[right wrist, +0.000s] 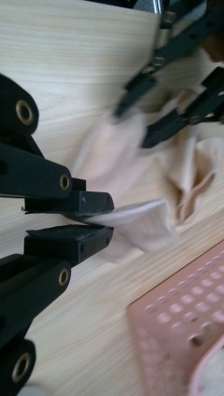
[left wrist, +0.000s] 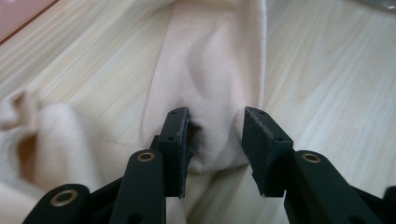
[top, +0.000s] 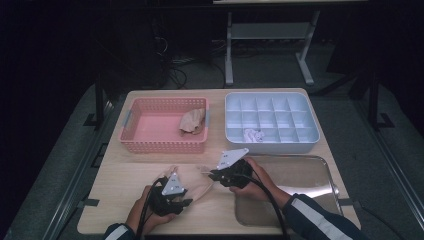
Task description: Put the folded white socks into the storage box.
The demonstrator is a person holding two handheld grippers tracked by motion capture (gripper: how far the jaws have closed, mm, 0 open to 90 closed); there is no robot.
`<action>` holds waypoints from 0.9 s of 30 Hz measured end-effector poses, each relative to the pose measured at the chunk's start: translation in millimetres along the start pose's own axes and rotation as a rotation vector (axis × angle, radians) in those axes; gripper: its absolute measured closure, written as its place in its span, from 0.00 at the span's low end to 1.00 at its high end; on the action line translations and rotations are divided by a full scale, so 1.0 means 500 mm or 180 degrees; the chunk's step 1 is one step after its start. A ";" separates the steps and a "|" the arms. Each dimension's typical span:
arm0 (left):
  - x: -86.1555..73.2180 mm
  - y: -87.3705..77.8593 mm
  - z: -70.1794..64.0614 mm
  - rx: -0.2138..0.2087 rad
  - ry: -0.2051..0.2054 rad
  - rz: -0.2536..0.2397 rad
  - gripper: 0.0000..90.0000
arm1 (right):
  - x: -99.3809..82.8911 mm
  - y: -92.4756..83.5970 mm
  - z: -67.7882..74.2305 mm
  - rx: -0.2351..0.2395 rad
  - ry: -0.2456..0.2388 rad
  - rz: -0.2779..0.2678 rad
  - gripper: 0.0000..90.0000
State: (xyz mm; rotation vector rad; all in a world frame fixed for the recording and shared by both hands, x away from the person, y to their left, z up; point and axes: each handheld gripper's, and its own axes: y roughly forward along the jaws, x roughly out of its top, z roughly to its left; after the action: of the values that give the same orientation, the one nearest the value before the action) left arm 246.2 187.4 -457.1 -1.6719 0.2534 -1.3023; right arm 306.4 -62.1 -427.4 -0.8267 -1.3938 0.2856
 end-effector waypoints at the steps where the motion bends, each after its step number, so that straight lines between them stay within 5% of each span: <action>1: -0.002 -0.002 0.003 0.0027 -0.0033 0.0008 0.67 | -0.005 -0.005 -0.003 0.0001 0.0043 0.0029 0.90; 6: -0.014 -0.013 0.017 0.0094 -0.0100 0.0001 0.65 | -0.029 -0.009 -0.012 -0.0067 0.0118 0.0299 0.82; 10: -0.011 -0.033 0.028 0.0171 -0.0244 -0.0231 0.50 | -0.039 -0.005 -0.017 -0.0279 0.0175 0.0448 0.66; 15: -0.010 -0.033 0.041 0.0265 -0.0358 -0.0269 0.44 | -0.030 -0.027 -0.028 -0.0535 0.0176 0.0334 0.61; 18: -0.008 -0.017 0.044 0.0232 -0.0333 -0.0187 0.43 | -0.024 -0.043 -0.036 -0.0591 0.0335 0.0140 0.67; 20: -0.006 -0.008 0.044 0.0206 -0.0321 -0.0141 0.44 | -0.020 -0.041 -0.032 -0.0450 0.0321 0.0032 0.73; 23: -0.006 0.006 0.044 0.0172 -0.0296 -0.0037 0.47 | -0.015 -0.018 -0.017 -0.0250 0.0017 0.0039 0.79; 27: -0.006 0.007 0.043 0.0073 -0.0315 -0.0086 0.55 | -0.011 0.026 0.018 0.0239 -0.0278 0.0053 0.80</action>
State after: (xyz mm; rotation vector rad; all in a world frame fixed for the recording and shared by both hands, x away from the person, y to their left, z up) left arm 264.2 199.2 -461.0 -1.7201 0.1570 -1.2338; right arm 300.4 -53.5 -440.4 -0.7720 -1.4492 0.3885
